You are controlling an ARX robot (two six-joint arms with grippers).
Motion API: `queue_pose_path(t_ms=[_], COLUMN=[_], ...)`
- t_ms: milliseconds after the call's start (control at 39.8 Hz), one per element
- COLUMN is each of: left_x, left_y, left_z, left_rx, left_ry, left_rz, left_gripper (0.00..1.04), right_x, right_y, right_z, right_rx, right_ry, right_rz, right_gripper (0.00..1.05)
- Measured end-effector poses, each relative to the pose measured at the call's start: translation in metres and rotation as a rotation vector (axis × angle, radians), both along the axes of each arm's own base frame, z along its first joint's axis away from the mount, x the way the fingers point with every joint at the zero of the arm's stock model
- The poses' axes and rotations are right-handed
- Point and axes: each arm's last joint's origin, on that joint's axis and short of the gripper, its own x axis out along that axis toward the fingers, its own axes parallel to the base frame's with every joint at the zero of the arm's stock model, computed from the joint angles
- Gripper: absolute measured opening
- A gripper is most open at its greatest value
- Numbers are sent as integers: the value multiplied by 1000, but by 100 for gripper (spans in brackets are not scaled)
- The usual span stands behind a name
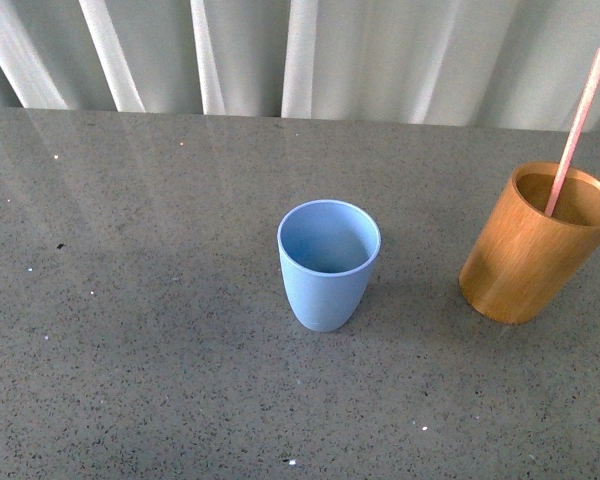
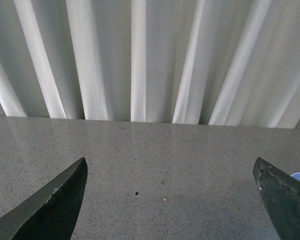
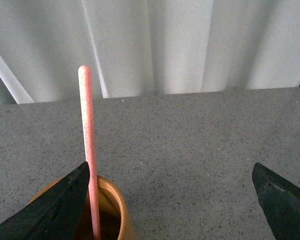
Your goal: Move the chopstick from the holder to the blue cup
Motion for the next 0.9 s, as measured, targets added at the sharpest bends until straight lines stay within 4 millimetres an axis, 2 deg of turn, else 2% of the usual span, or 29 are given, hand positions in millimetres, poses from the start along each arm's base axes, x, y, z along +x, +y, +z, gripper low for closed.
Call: queue_pose_path(t_ms=[251,503,905], left_x=[0,0,0], left_y=[0,0,0], left_z=[0,0,0], left_rx=[0,0,0], left_ry=[0,0,0], left_rz=[0,0,0], left_gripper=[98,98,98], right_x=[17,41,79], right_y=[2,10,33], right_z=[-4,-3,-6], right_rx=[5,5,6], right_ry=[-5,-17,-25], right_rz=[13,37,96], right_gripper=[95,95,95])
